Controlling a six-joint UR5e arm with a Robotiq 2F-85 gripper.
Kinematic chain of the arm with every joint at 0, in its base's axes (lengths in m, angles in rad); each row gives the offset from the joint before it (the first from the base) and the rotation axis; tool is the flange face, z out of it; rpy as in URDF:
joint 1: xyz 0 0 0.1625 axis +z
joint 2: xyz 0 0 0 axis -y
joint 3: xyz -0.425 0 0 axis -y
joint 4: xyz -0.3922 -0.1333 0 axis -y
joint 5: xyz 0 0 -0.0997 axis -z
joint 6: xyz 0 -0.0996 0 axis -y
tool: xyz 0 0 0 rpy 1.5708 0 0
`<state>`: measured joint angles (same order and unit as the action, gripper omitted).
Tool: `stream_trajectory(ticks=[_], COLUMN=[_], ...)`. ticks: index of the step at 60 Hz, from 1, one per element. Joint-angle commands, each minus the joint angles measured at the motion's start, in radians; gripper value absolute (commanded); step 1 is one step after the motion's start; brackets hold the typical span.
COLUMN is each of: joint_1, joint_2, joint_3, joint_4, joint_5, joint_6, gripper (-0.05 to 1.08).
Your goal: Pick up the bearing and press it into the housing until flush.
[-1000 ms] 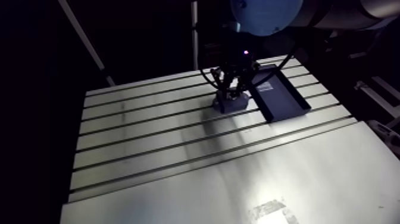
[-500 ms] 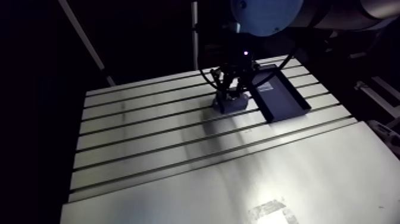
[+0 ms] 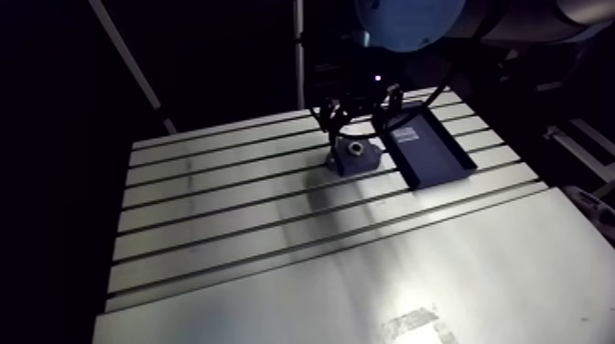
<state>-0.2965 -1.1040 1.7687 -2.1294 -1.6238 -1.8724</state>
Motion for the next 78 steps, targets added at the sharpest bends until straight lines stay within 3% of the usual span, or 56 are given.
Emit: stream_trajectory(ticks=[1,18,20,21,22,24,25,26,27,28,29,32,38,49,78], joint_1=[0.005,0.006,0.006,0.006,0.006,0.006,0.006,0.005,0.005,0.004,0.004,0.001,-0.001,0.002,-0.001], joint_2=[-0.011,-0.038,-0.038,-0.038,-0.038,-0.038,-0.038,-0.038,-0.038,-0.037,-0.037,-0.036,-0.036,-0.035,-0.029], joint_3=[-0.011,-0.053,-0.053,-0.053,-0.053,-0.052,-0.052,-0.051,-0.051,-0.05,-0.05,-0.047,-0.046,-0.044,-0.024], joint_4=[0.008,0.079,0.079,0.079,0.079,0.079,0.079,0.079,0.079,0.079,0.079,0.078,0.078,0.078,0.056], joint_5=[0.001,0.01,0.009,0.009,0.009,0.009,0.009,0.008,0.008,0.008,0.008,0.009,0.011,0.012,0.008], joint_6=[0.009,0.021,0.027,0.029,0.029,0.032,0.032,0.035,0.035,0.035,0.035,0.035,0.034,0.033,0.028], gripper=[0.0,0.02,0.07,0.16,0.16,0.37,0.37,0.47,0.47,0.55,0.55,0.69,0.77,0.83,0.83])
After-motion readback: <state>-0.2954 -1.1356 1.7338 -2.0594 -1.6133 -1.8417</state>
